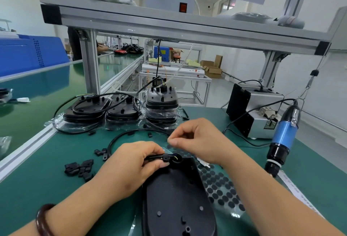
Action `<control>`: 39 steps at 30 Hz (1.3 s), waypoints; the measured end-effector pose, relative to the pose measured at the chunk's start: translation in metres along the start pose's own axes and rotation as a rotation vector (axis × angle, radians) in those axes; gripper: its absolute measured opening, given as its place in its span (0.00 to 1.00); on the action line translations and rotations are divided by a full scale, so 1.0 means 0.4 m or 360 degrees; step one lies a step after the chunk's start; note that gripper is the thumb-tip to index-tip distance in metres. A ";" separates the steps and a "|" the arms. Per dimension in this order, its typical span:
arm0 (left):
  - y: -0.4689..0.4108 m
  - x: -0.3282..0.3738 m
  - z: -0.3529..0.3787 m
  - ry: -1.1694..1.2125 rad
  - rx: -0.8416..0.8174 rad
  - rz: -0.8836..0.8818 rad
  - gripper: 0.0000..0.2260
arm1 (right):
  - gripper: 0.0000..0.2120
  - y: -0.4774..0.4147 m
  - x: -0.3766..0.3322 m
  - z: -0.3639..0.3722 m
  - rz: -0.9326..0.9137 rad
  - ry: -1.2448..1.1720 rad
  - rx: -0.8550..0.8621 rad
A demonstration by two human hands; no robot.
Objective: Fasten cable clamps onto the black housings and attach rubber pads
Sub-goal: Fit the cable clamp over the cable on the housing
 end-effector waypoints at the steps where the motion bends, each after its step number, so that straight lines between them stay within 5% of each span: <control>1: -0.001 -0.002 0.000 -0.0006 0.0011 0.0008 0.07 | 0.04 0.000 -0.013 0.017 -0.0067 0.0005 -0.0038; 27: -0.010 -0.005 -0.005 0.0146 0.0009 0.0029 0.05 | 0.02 0.003 -0.010 0.030 -0.0338 0.0169 -0.0187; 36: -0.005 0.002 -0.012 0.0231 0.0025 0.0016 0.12 | 0.02 0.005 0.015 0.024 -0.0065 -0.0323 -0.0298; 39: -0.003 0.012 -0.019 -0.0033 0.0172 0.0193 0.15 | 0.10 0.005 0.029 0.038 0.0069 -0.0580 -0.0306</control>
Point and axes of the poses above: each hand's wrist, its own y-axis away from the middle knuckle, its own z-axis out of the palm, x = y × z, the point moved 1 cm from there along -y, towards the middle knuckle, and after that the axes turned 12 degrees about -z, right-handed, at the moved point
